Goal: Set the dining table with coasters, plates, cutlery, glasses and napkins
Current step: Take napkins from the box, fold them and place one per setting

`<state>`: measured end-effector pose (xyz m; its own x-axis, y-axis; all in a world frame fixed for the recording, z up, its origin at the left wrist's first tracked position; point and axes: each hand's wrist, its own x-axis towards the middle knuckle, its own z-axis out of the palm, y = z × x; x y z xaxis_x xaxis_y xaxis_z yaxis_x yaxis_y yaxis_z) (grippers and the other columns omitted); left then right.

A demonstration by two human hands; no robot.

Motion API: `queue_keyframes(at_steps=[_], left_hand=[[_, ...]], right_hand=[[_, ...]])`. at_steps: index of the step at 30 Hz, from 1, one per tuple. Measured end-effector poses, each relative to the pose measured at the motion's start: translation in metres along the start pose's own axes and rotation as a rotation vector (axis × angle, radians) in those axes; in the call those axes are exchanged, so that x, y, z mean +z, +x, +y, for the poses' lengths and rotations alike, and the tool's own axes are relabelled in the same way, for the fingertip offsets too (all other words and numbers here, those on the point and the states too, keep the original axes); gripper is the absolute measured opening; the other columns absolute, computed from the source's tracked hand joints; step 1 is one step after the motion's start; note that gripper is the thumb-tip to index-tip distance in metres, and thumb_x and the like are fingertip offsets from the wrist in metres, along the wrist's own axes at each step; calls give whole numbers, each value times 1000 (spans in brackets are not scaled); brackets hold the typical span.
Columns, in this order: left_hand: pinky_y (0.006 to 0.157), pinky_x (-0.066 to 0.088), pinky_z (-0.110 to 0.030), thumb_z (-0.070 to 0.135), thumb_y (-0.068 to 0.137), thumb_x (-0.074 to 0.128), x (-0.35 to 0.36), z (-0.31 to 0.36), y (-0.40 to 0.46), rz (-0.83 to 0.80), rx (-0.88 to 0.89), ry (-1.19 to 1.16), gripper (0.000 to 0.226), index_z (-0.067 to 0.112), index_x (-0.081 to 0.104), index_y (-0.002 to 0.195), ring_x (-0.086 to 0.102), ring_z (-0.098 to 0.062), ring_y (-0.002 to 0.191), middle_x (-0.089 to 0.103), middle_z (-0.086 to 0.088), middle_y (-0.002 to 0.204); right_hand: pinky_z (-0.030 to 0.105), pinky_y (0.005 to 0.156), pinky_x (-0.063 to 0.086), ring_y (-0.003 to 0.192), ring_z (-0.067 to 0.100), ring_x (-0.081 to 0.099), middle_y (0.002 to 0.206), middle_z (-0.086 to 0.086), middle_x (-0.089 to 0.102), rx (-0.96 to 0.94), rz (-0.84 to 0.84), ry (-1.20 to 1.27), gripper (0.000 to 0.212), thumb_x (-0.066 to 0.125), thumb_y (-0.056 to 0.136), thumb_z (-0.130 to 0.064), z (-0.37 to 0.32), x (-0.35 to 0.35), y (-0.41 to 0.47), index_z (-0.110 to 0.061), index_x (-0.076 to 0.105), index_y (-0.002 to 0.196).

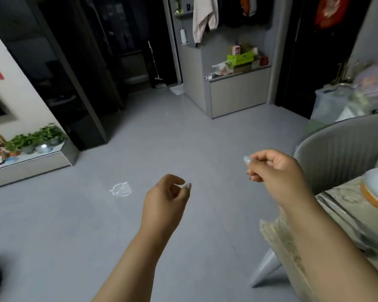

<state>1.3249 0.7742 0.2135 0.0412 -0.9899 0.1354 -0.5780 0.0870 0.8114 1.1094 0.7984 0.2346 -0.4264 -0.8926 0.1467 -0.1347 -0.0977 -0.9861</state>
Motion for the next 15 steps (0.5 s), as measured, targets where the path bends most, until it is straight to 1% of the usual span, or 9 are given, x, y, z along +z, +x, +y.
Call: queue_keyframes(at_steps=[2, 6, 8, 12, 15], left_hand=[[61, 50, -29, 38, 88, 63, 14, -3, 43, -41, 19, 3, 11, 27, 62, 87, 63, -8, 69, 68, 8, 70], [61, 50, -25, 37, 89, 62, 38, -8, 133, -109, 100, 11, 13, 27, 62, 80, 65, -7, 70, 68, 10, 69], [60, 49, -24, 38, 90, 61, 48, -6, 183, -152, 150, 35, 19, 25, 62, 76, 65, -8, 70, 68, 9, 70], [64, 52, -38, 42, 91, 58, 73, 12, 279, -215, 238, 9, 35, 13, 61, 72, 65, -21, 71, 68, -3, 70], [60, 51, -37, 45, 92, 56, 105, 35, 332, -296, 318, 29, 40, 10, 63, 72, 63, -24, 70, 68, -6, 72]], right_hand=[[24, 66, 49, 53, 3, 58, 65, 0, 64, 5, 51, -8, 11, 68, 85, -19, 7, 9, 34, -15, 63, 76], [29, 69, 49, 56, 7, 58, 63, -2, 64, 25, 128, -12, 11, 68, 85, -20, 19, 34, 104, -19, 63, 75], [31, 70, 49, 57, 8, 58, 63, -1, 64, 30, 183, -23, 12, 68, 85, -19, 21, 48, 140, -18, 63, 74], [33, 71, 50, 59, 12, 58, 63, 0, 65, 20, 277, -65, 12, 68, 85, -19, 15, 63, 208, -16, 63, 73], [37, 72, 51, 61, 15, 59, 61, 0, 65, 29, 391, -104, 19, 68, 84, -23, 23, 54, 252, -14, 62, 68]])
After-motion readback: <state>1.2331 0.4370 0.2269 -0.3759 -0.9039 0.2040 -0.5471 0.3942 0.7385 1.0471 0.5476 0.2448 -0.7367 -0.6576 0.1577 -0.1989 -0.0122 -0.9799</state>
